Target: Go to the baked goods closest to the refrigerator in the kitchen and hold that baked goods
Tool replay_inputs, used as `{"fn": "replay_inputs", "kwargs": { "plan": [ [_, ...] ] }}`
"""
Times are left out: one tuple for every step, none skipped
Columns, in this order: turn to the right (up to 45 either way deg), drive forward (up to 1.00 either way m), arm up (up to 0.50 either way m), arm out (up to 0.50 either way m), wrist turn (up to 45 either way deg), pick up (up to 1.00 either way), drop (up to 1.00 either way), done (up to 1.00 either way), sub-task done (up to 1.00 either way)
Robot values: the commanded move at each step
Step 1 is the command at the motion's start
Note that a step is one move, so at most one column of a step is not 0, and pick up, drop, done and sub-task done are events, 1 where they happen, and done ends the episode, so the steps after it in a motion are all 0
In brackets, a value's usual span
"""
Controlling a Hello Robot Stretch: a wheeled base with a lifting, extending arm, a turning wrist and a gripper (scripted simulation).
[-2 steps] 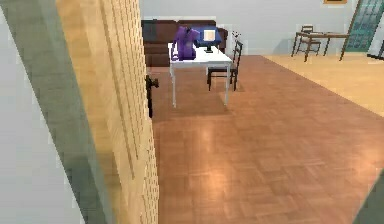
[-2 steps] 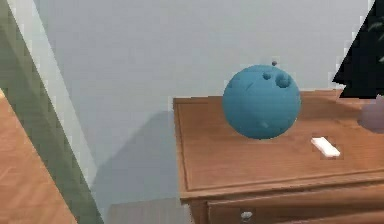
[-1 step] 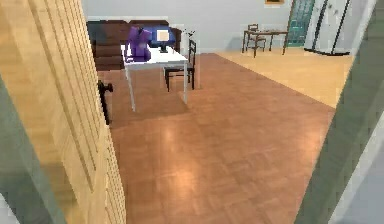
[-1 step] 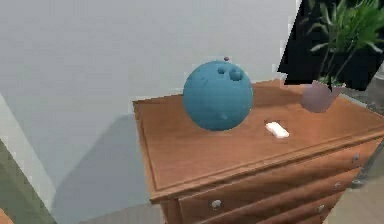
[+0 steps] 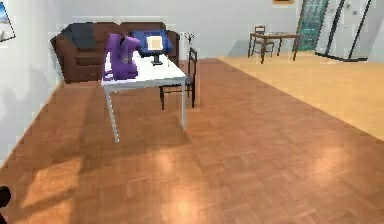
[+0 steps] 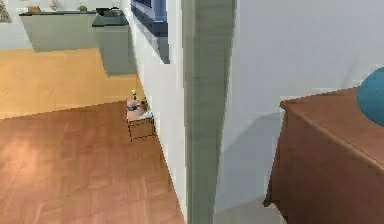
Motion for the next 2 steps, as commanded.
{"fn": "replay_inputs", "kwargs": {
  "plan": [
    [45.0, 0.00, 0.00, 0.00, 0.0, 0.00, 0.00, 0.00, 0.00],
    [18.0, 0.00, 0.00, 0.00, 0.0, 0.00, 0.00, 0.00, 0.00]
  ]
}}
